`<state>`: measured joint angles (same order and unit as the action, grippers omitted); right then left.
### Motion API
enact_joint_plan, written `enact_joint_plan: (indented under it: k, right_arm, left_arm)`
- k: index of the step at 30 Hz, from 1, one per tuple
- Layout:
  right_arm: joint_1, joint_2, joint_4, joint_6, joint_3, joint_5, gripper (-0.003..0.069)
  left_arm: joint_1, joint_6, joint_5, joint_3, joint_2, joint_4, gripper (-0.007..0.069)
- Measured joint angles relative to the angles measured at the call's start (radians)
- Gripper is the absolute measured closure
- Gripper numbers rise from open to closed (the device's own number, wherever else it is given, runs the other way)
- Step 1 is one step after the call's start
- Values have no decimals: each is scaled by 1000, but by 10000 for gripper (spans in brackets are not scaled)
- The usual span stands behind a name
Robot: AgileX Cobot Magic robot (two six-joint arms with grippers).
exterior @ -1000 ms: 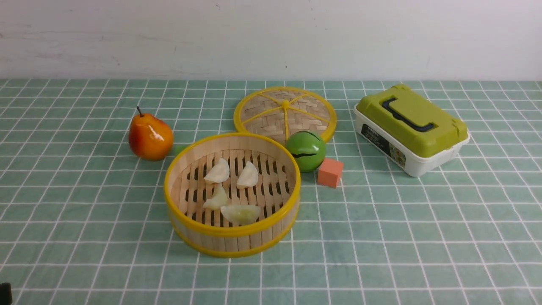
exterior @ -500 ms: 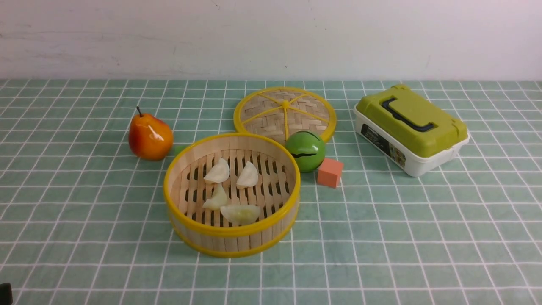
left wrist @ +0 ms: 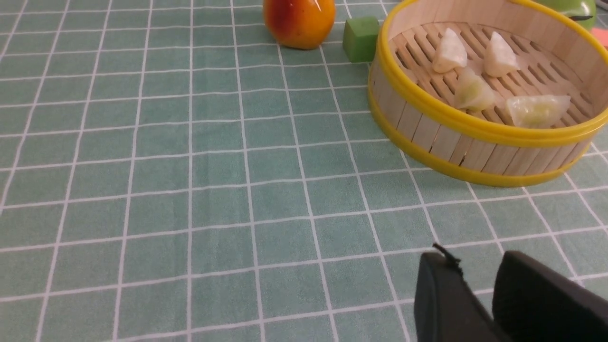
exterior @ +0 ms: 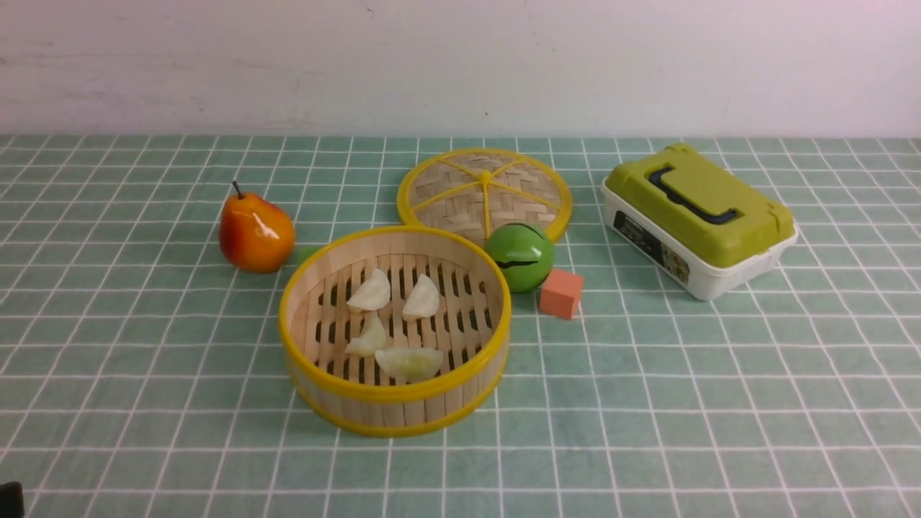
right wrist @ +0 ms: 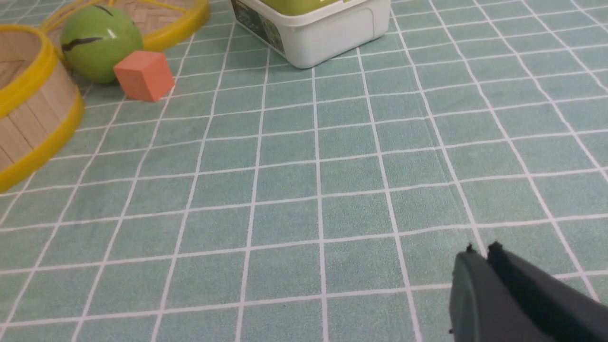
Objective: Put the dumplings into the steamer on the table with the blue tablecloth.
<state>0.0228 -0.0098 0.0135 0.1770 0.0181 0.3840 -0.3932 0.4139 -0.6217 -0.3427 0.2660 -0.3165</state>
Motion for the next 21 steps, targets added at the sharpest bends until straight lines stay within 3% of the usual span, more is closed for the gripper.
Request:
enact_joint_plan:
  k: [4, 9, 12, 16, 21]
  right_arm:
    - [0, -1, 0, 0, 0, 0, 620]
    - [0, -1, 0, 0, 0, 0, 617]
    - [0, -1, 0, 0, 0, 0, 617]
    - [0, -1, 0, 0, 0, 0, 615]
    - [0, -1, 0, 0, 0, 0, 610]
  left_arm:
    - [80, -31, -3, 45, -108, -32, 460]
    - [231, -155, 97, 125, -245, 93, 488]
    - [330, -301, 202, 229, -276, 242, 610]
    - [364, -395, 244, 349, -276, 309, 638]
    - [367, -414, 224, 371, -276, 343, 638]
